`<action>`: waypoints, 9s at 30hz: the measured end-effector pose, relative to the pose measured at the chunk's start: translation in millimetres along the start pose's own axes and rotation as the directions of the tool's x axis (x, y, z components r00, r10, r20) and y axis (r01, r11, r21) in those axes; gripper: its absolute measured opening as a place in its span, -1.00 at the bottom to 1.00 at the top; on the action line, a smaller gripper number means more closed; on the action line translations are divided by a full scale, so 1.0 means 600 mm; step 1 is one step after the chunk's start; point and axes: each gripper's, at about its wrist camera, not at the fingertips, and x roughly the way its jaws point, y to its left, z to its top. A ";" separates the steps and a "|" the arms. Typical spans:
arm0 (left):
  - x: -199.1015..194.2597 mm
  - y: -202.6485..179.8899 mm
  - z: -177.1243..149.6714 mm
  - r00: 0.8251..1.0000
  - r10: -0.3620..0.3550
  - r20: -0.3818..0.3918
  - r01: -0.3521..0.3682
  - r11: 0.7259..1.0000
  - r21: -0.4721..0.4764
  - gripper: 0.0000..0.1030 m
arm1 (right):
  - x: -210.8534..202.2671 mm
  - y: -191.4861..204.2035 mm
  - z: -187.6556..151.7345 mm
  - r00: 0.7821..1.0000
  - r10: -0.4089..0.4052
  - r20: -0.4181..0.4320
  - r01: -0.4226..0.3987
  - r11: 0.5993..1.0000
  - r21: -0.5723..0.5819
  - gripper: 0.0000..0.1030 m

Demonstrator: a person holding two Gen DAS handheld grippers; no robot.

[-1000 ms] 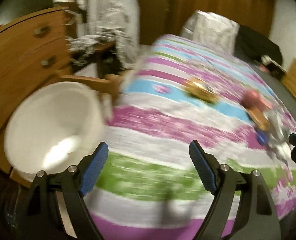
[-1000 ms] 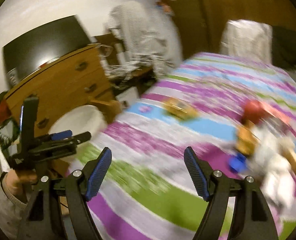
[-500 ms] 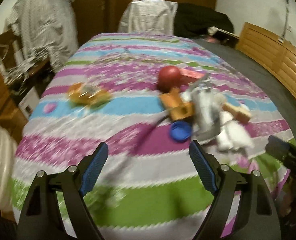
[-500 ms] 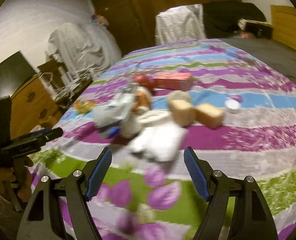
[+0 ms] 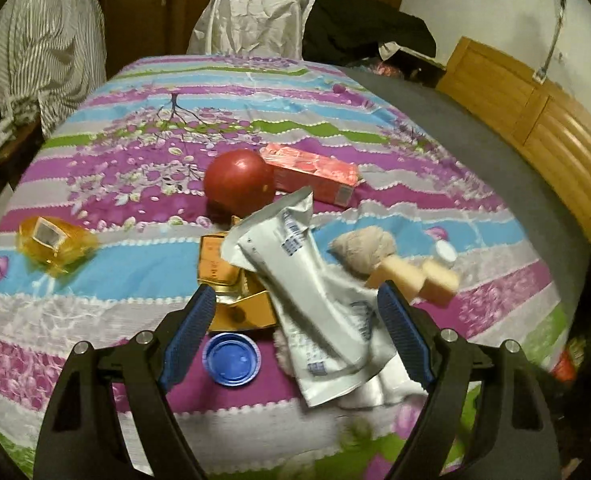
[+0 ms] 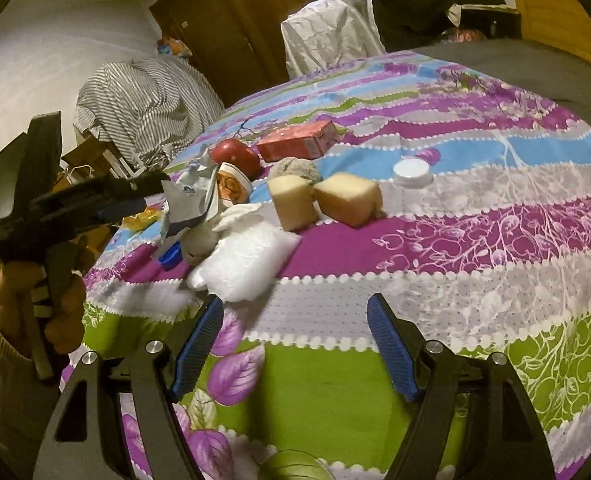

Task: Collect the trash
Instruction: 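Move both tools back over the cluttered bedspread, then grasp the white printed pouch with the left tool while the right tool grasps the white round lid, then carry the pouch and round lid in both tools over the white bin, then open both tools to drop the pouch and round lid into the bin, then move both tools back over the cluttered bedspread, then grasp the blue bottle cap with the left tool while the right tool grasps the white foam block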

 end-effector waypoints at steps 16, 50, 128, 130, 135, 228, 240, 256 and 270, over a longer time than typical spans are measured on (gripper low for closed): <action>0.075 -0.042 0.023 0.992 0.018 -0.123 -0.020 1.000 -0.014 0.54 | 0.009 -0.008 -0.012 1.000 0.022 0.000 -0.022 1.000 0.015 0.46; 0.017 0.058 -0.122 0.948 0.272 -0.168 -0.260 0.962 0.088 0.09 | 0.053 -0.076 0.136 0.992 -0.128 0.004 0.127 0.978 -0.164 0.21; -0.442 0.044 -0.169 0.758 0.396 0.519 -0.371 0.915 -0.157 -0.31 | -0.282 0.429 0.026 0.875 0.148 0.462 0.095 0.882 -0.462 -0.19; -0.452 0.071 -0.168 0.748 0.423 0.512 -0.384 0.904 -0.186 -0.31 | -0.267 0.470 0.033 0.878 0.182 0.443 0.066 0.870 -0.489 -0.19; -0.483 0.153 -0.171 0.720 0.505 0.476 -0.428 0.863 -0.269 -0.31 | -0.222 0.574 0.049 0.891 0.271 0.364 -0.026 0.831 -0.556 -0.19; -0.389 0.575 -0.246 0.922 0.387 0.010 -0.335 0.812 -0.478 0.50 | 0.184 0.775 0.002 0.914 0.318 -0.250 -0.404 0.744 -0.532 0.38; -0.189 0.271 -0.205 0.992 0.119 -0.041 -0.123 0.986 -0.114 0.45 | 0.020 0.351 -0.042 0.987 0.134 -0.094 -0.158 0.930 -0.331 0.38; 0.031 0.065 -0.122 0.988 0.033 -0.154 -0.014 0.992 0.125 0.23 | -0.009 0.100 -0.004 1.000 -0.013 -0.019 0.011 0.991 -0.130 0.38; 0.082 0.039 -0.083 0.990 0.064 -0.128 -0.045 0.988 0.150 0.12 | 0.144 0.085 0.072 0.987 0.008 -0.163 -0.001 0.999 0.039 0.32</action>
